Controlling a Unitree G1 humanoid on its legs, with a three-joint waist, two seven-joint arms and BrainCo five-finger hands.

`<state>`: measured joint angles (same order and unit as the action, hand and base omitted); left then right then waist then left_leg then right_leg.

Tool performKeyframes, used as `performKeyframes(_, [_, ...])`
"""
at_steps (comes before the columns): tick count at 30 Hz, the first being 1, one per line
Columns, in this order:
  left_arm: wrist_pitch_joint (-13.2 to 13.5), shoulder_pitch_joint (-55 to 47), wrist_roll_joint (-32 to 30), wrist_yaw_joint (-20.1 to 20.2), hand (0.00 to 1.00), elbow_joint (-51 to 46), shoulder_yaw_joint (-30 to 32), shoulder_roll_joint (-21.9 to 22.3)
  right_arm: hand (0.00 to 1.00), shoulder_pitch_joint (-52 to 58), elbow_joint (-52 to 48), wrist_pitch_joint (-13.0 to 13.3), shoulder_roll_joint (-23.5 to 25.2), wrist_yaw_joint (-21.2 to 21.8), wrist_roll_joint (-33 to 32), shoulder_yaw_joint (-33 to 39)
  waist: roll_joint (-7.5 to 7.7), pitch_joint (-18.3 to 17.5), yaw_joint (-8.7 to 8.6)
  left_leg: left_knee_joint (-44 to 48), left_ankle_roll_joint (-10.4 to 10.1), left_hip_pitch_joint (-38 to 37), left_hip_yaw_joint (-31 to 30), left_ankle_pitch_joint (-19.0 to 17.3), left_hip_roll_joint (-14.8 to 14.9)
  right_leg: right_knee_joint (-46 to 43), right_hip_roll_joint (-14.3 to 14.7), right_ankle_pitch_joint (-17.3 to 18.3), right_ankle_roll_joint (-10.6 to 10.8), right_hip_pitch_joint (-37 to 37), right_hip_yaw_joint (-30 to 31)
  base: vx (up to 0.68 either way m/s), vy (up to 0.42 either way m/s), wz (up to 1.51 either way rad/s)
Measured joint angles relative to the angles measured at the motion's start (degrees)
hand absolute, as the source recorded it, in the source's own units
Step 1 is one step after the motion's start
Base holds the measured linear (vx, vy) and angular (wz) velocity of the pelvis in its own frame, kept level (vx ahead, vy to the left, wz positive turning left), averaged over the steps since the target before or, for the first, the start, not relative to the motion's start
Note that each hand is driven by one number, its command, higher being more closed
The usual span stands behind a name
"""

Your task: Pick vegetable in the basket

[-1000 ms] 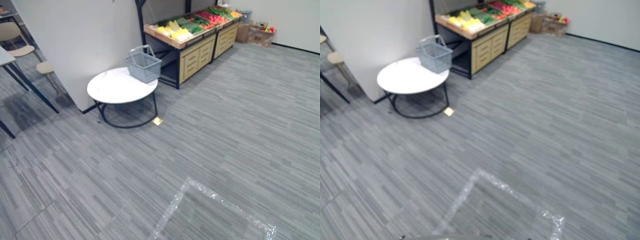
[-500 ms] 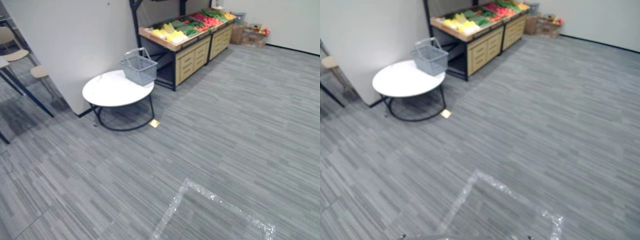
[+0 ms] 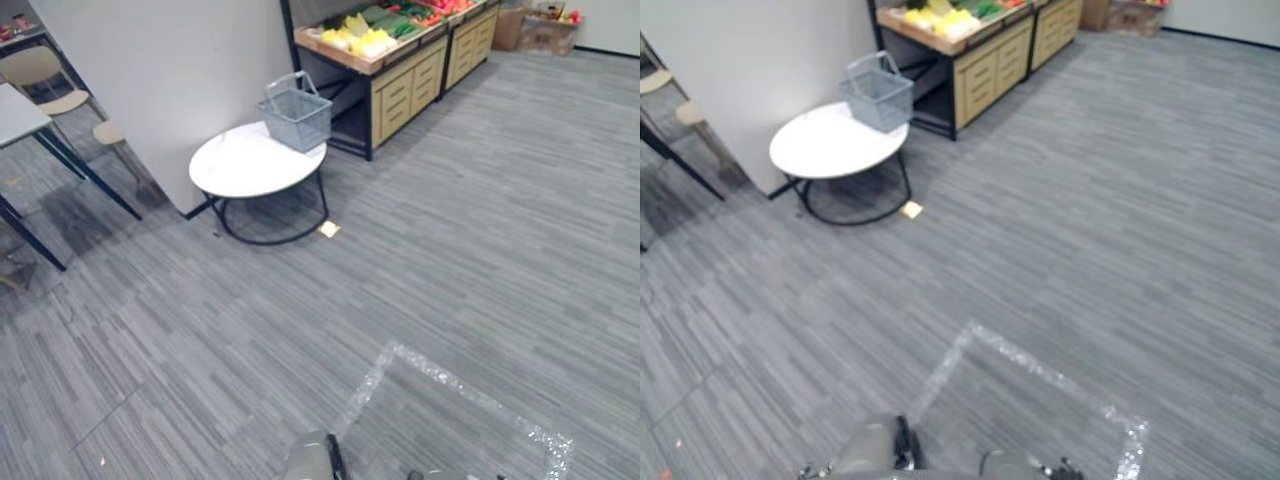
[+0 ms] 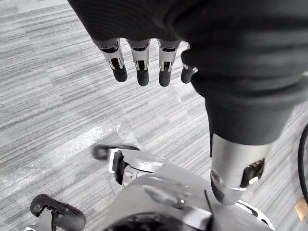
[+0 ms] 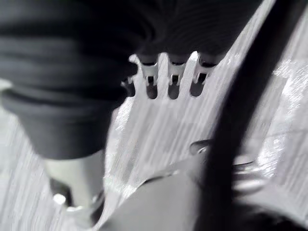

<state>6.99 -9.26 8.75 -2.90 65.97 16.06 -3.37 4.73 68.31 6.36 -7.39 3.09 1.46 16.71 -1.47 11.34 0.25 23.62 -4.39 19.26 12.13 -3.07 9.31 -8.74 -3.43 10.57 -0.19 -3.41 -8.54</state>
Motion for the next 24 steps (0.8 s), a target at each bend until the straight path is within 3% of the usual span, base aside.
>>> performKeyframes(3, [0.0, -0.52, -0.18, -0.67, 0.0, 0.06, 0.13, 0.77, 0.0, -0.45, -0.66, 0.22, -0.82, -0.17, 0.19, -2.57, -0.92, -0.1, 0.3, -18.67, -0.83, -0.64, -0.41, 4.22, 1.45, 0.68, -0.42, 1.52, 2.3, -0.71, 0.64, 0.32, 0.269, -0.1])
performKeyframes(6, [0.0, -0.79, -0.57, -0.67, 0.0, 1.03, -0.05, 1.02, 0.0, -0.56, -0.68, 0.29, -2.17, -0.1, 0.39, -4.95, -1.71, -0.6, 0.85, -15.73, -0.26, -0.34, -0.04, 5.81, 2.18, 0.55, -3.11, 4.87, 5.69, -3.16, 2.68, 0.45, 0.434, -0.29])
performKeyframes(7, [-0.04, -1.16, -0.76, -0.44, 0.0, 1.35, -0.07, 0.62, 0.0, -0.52, -0.68, 0.32, -2.03, -0.08, 0.4, -5.49, -1.07, -1.09, 0.97, -13.46, 0.14, -0.05, 0.51, 6.89, 1.14, 0.45, -4.65, 5.8, 6.02, -3.44, 3.02, 0.52, 0.454, -0.39])
performKeyframes(8, [0.0, -2.2, -1.24, 0.08, 0.0, 1.43, -0.55, -0.33, 0.0, 0.33, -0.46, 0.37, -1.47, 0.05, 0.79, -6.07, 0.63, -3.79, 1.46, -10.48, 2.44, 1.03, 2.36, 5.81, -1.85, -0.03, -8.19, 6.98, 5.47, -3.51, 4.46, 0.45, 0.319, -0.31])
performKeyframes(9, [0.04, -2.51, -1.65, 0.31, 0.0, 1.69, -1.01, -1.03, 0.0, 0.42, -0.37, 0.51, -0.81, 0.16, 0.89, -6.06, 1.72, -5.28, 1.46, -10.15, 3.71, 1.46, 3.3, 4.4, -3.41, -3.05, -9.66, 6.96, 5.38, -2.0, 5.8, 0.72, 0.406, 0.13])
performKeyframes(10, [0.08, -1.43, -3.05, 0.66, 0.0, 1.67, -2.55, -2.66, 0.0, 0.55, -0.44, 1.49, 0.33, 1.07, 1.02, -5.46, 3.35, -6.3, -0.35, -10.34, 5.61, 0.36, 3.3, 1.94, -7.94, -20.71, -11.33, 3.7, 5.49, 3.77, 8.38, 0.62, 0.283, 0.33])
performKeyframes(12, [-0.05, -0.67, -3.42, 0.93, 0.0, 1.47, -3.35, -3.46, 0.0, 0.59, -0.1, 1.46, 0.65, 1.24, 1.11, -5.23, 4.31, -5.7, -0.24, -10.74, 6.07, -2.87, 3.92, -0.09, -9.88, -30.63, -13.34, -1.92, 4.73, 6.84, 9.39, 0.52, 0.253, 0.22])
performKeyframes(13, [-0.08, -0.55, -3.54, 0.97, 0.0, 1.32, -4.78, -4.14, 0.0, 0.78, 0.0, 1.61, 1.29, 1.2, 1.22, -4.48, 4.71, -5.29, -0.43, -11.56, 7.01, -7.18, 4.06, -1.94, -11.35, -41.67, -14.49, -9.11, 4.77, 9.97, 9.8, 0.52, 0.255, 0.14])
performKeyframes(14, [-0.11, -0.26, -3.51, 0.93, 0.0, 1.02, -6.77, -4.76, 0.0, 1.14, -0.57, 1.85, 1.65, 1.18, 1.31, -3.6, 4.72, -4.88, -1.27, -12.58, 7.24, -11.66, 3.43, -3.69, -12.39, -52.25, -14.86, -9.74, 4.76, 12.73, 8.92, 0.51, 0.236, 0.19])
performKeyframes(16, [-0.13, 0.44, -3.47, 0.91, 0.0, 0.95, -8.4, -5.16, 0.0, 1.16, -1.37, 1.93, 1.69, 1.19, 1.34, -3.48, 4.46, -4.78, -1.84, -14.34, 7.4, -17.19, 2.62, -5.27, -12.97, -58.94, -14.04, -8.28, 3.32, 15.25, 6.38, 0.54, 0.188, 0.07])
performKeyframes(17, [-0.1, 1.88, -3.35, 0.75, 0.0, 1.03, -9.14, -5.46, 0.0, 1.22, -2.3, 2.04, 1.8, 1.03, -0.19, -3.08, 4.39, -4.66, -1.86, -16.65, 6.95, -21.74, 2.31, -6.25, -13.53, -60.28, -13.57, -4.4, 3.54, 18.68, 2.82, 0.58, 0.152, 0.01])
performKeyframes(20, [-0.03, 5.63, -3.25, -0.03, 0.0, 0.92, -8.4, -4.32, 0.0, 1.25, -2.36, 2.64, 3.16, 0.95, -3.39, 2.16, 3.33, -3.74, -2.13, -19.93, 6.74, -27.79, 0.96, -7.47, -13.79, -51.2, -12.0, 0.75, 3.4, 23.53, -3.35, 0.48, 0.054, 0.2])
performKeyframes(23, [0.0, 7.81, -3.24, -0.94, 0.0, -1.96, -6.09, -1.3, 0.0, 1.49, -3.9, 2.6, 4.11, 0.67, -4.08, 3.53, 2.18, -2.7, -3.6, -22.39, 5.32, -32.79, -0.59, -9.37, -12.73, -32.52, -9.7, 0.32, 3.48, 25.4, -7.3, 0.51, -0.052, 0.34])
performKeyframes(24, [0.14, 8.28, -3.23, -1.12, 0.0, -3.26, -4.7, 0.45, 0.0, 2.28, -5.08, 2.56, 4.04, 0.52, -4.2, 3.78, 1.4, -2.37, -3.5, -22.41, 4.41, -34.29, -0.61, -11.14, -11.54, -21.51, -8.24, -1.53, 3.69, 25.43, -8.27, 0.52, -0.128, 0.14])
